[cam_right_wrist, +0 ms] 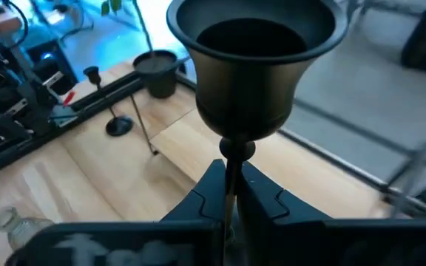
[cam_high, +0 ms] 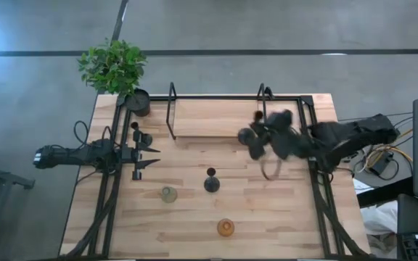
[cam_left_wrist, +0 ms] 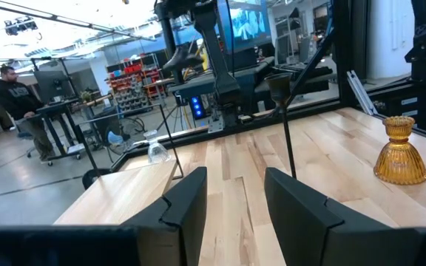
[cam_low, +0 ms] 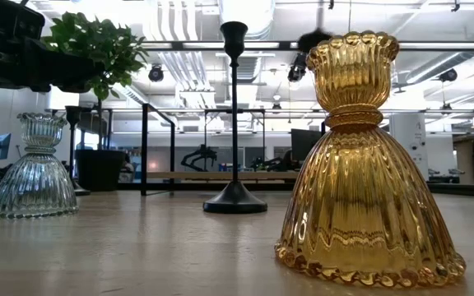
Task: Pick & Place candle stick holders
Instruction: Put the right black candle holder on the shelf
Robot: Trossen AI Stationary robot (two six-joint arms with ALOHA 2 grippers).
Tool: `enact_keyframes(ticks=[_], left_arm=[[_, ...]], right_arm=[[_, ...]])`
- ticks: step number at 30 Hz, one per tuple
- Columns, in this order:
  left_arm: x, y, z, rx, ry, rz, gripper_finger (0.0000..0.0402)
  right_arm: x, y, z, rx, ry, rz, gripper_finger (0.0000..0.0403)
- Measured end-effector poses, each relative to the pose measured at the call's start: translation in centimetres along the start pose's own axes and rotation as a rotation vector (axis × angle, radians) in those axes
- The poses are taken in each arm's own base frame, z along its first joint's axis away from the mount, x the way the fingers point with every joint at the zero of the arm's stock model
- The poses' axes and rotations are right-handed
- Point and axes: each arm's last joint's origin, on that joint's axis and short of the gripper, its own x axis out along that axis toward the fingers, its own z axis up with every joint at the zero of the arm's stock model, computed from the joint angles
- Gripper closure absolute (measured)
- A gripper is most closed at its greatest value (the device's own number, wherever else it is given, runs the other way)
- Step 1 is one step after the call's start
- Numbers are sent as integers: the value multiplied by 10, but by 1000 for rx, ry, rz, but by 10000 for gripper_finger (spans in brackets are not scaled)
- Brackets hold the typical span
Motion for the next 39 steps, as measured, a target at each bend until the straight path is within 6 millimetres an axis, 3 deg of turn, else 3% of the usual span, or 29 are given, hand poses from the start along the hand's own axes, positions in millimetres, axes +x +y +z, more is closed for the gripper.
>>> enact_keyframes(ticks=[7,19,30,39], left_arm=[[0,0,0,0,0,0,258],[0,0,0,0,-1,1,258],[0,0,0,0,0,1,258],[0,0,0,0,0,1,258]], right_arm=[[73,-1,7,-15,84,-15,391],[153,-32,44,-50,57,-26,392],[184,-75,50,19,57,-218,392],[200,-89,40,23,76,-347,392]])
